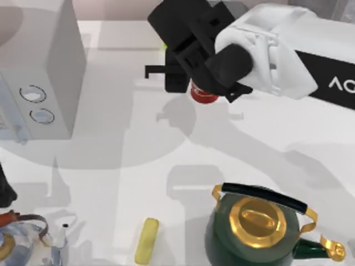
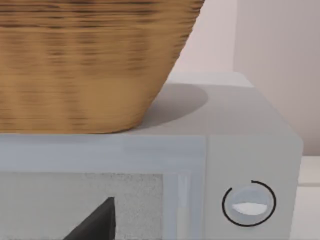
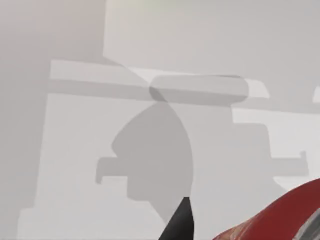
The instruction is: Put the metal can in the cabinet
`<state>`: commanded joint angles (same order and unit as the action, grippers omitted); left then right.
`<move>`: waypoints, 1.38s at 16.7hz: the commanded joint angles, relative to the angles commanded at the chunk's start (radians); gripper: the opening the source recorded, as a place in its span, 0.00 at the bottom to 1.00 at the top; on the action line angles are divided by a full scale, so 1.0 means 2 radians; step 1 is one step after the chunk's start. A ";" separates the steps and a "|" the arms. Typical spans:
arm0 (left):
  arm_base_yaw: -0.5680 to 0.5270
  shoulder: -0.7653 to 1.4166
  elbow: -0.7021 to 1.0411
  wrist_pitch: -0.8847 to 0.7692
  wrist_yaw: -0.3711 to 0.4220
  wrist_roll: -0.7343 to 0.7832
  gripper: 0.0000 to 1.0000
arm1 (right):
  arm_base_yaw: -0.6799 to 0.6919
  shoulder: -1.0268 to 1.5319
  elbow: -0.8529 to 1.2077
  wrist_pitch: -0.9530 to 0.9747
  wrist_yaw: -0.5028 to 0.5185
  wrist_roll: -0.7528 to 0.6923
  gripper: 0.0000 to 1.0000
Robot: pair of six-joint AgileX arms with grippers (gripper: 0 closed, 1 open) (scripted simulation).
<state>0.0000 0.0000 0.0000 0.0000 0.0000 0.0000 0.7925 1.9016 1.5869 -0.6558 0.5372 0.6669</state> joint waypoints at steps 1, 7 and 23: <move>0.000 0.000 0.000 0.000 0.000 0.000 1.00 | -0.010 -0.014 -0.013 0.006 -0.005 -0.006 0.00; 0.000 0.000 0.000 0.000 0.000 0.000 1.00 | -0.088 -0.177 -0.159 0.066 -0.050 -0.066 0.00; 0.000 0.000 0.000 0.000 0.000 0.000 1.00 | -0.270 -0.712 -0.588 0.229 -0.194 -0.236 0.00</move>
<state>0.0000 0.0000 0.0000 0.0000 0.0000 0.0000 0.2522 0.4774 0.4111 -0.1976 0.1491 0.1945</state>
